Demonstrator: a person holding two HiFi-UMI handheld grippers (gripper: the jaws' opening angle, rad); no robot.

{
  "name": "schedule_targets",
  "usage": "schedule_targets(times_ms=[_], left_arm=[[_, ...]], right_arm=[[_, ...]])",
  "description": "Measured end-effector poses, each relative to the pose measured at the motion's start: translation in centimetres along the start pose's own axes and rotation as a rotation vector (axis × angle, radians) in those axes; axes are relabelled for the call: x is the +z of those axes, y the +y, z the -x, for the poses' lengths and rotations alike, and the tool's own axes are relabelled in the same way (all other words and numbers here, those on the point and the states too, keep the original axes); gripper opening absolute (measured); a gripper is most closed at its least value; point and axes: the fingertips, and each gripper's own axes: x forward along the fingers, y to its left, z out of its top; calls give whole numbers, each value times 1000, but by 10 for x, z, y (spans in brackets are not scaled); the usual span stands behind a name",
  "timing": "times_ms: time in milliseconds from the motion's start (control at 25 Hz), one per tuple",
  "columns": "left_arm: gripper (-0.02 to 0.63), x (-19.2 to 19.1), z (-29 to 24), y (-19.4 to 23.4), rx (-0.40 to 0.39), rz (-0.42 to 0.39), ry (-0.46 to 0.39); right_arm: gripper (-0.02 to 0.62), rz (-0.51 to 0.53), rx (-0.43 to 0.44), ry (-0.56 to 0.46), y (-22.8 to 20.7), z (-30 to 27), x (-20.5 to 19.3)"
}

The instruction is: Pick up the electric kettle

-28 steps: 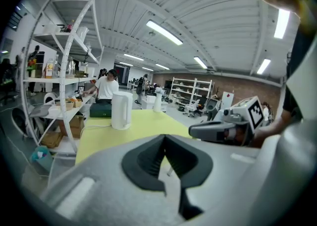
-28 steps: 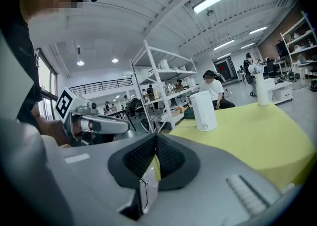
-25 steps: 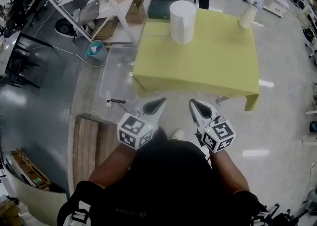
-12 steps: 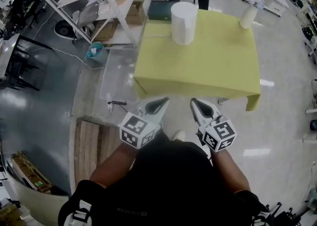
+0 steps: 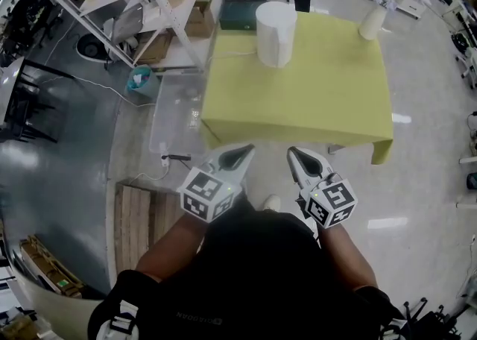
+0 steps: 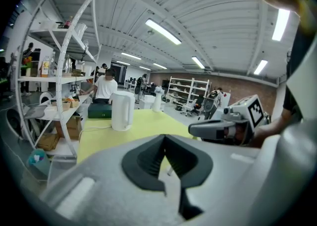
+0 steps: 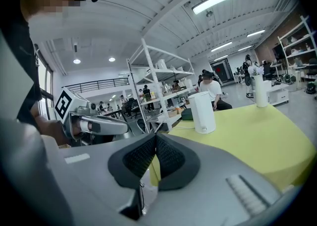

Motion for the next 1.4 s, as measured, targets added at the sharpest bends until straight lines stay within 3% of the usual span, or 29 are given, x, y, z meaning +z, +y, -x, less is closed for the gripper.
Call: schedule_targets(times_ms=[1400], left_arm=[[2, 32, -40, 100, -15, -8, 12]], right_arm=[[6, -8, -42, 36, -43, -90, 27]])
